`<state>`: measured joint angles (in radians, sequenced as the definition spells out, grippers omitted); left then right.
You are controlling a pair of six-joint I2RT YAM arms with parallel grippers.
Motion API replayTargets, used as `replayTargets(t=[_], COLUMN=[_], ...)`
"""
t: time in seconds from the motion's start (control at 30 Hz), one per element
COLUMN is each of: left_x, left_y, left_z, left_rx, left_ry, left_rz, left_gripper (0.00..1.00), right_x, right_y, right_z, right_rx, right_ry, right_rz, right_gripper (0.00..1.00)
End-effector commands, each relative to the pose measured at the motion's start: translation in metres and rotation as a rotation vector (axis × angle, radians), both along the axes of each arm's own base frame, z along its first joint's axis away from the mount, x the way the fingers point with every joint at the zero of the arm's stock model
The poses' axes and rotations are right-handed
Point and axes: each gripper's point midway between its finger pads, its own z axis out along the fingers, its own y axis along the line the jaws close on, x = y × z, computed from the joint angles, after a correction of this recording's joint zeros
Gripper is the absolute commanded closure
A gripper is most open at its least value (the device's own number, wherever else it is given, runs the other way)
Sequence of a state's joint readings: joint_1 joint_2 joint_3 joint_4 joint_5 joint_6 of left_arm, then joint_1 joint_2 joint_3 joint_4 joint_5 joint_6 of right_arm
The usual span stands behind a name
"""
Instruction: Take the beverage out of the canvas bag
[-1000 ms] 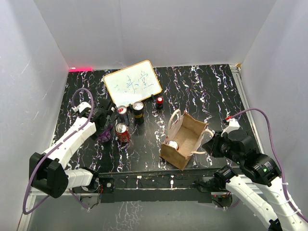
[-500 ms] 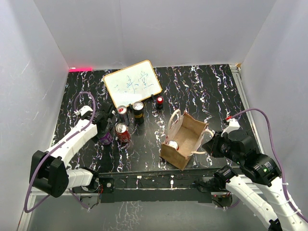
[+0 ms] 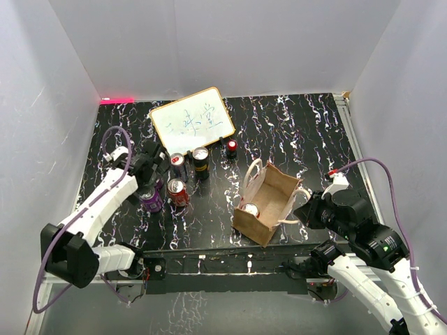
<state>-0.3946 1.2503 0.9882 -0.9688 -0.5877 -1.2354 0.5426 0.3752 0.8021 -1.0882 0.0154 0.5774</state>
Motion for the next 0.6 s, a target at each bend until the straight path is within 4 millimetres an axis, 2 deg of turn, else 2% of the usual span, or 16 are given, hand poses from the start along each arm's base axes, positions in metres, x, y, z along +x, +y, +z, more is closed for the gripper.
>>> replayTargets(t=[0.0, 0.13, 0.3, 0.43, 0.57], left_x=[-0.006, 0.002, 0.012, 0.027, 0.048], left_y=[-0.009, -0.059, -0.11, -0.148, -0.191], left_z=[0.054, 0.09, 0.117, 0.129, 0.159], left_rx=[-0.105, -0.36, -0.64, -0.817, -0.863], left_ry=[-0.083, -0.214, -0.351, -0.351, -0.39], left_rz=[-0.031, -0.243, -0.342, -0.383, -0.507], left_gripper=[0.03, 0.04, 0.03, 0.03, 0.03], right_x=[0.007, 0.008, 0.007, 0.006, 0.006], right_y=[0.005, 0.006, 0.008, 0.01, 0.011], right_z=[0.013, 0.011, 0.008, 0.007, 0.007], right_rx=[0.034, 0.033, 0.033, 0.037, 0.039], right_ry=[-0.059, -0.054, -0.043, -0.041, -0.043], right_rz=[0.005, 0.008, 0.02, 0.03, 0.036], right_gripper=[0.91, 0.91, 0.91, 0.91, 0.91])
